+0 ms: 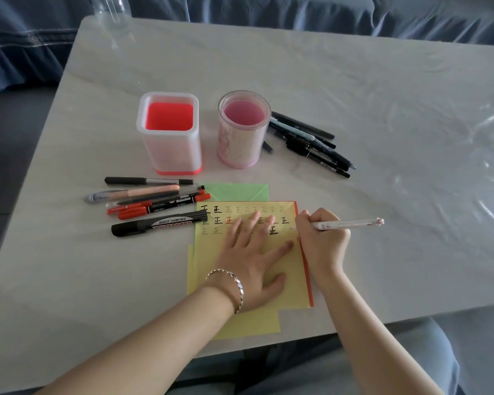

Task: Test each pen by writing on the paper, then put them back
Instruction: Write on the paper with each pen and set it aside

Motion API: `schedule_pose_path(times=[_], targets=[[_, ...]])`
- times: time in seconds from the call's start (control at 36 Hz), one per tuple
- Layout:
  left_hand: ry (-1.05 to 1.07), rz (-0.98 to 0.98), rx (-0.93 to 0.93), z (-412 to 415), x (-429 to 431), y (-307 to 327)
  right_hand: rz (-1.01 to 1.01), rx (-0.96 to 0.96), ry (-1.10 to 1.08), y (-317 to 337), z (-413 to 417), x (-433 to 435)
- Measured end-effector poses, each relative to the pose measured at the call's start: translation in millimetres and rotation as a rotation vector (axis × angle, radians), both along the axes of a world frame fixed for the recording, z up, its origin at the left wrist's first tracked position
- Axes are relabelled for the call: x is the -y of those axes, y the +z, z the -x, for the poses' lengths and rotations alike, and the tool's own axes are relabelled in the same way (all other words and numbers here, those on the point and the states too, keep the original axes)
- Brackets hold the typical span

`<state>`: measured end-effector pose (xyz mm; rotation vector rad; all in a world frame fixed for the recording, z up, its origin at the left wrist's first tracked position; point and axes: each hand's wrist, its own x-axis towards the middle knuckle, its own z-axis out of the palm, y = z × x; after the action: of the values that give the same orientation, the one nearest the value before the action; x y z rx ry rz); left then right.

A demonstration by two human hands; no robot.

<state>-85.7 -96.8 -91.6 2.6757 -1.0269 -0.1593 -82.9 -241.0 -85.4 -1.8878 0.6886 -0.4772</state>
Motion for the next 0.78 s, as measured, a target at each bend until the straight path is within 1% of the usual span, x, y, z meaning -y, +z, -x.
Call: schedule_pose_path(times=[0.19, 0.33, 0.53, 0.78], targets=[[0.003, -0.01, 0.008, -0.3, 0.0, -0.3, 0.019, -0.022, 0.007, -0.9, -0.7, -0.2], [0.001, -0.003, 0.013, 0.1, -0.4, -0.8, 0.069, -0.012, -0.046, -0.1, -0.8, -1.6], [0.001, -0.025, 0.021, -0.3, -0.2, -0.8, 0.006, -0.003, -0.036, 0.0, -0.3, 0.1], [0.003, -0.021, -0.002, -0.3, -0.2, -0.1, 0.033, -0.041, -0.023, -2.5, -1.1, 0.8]])
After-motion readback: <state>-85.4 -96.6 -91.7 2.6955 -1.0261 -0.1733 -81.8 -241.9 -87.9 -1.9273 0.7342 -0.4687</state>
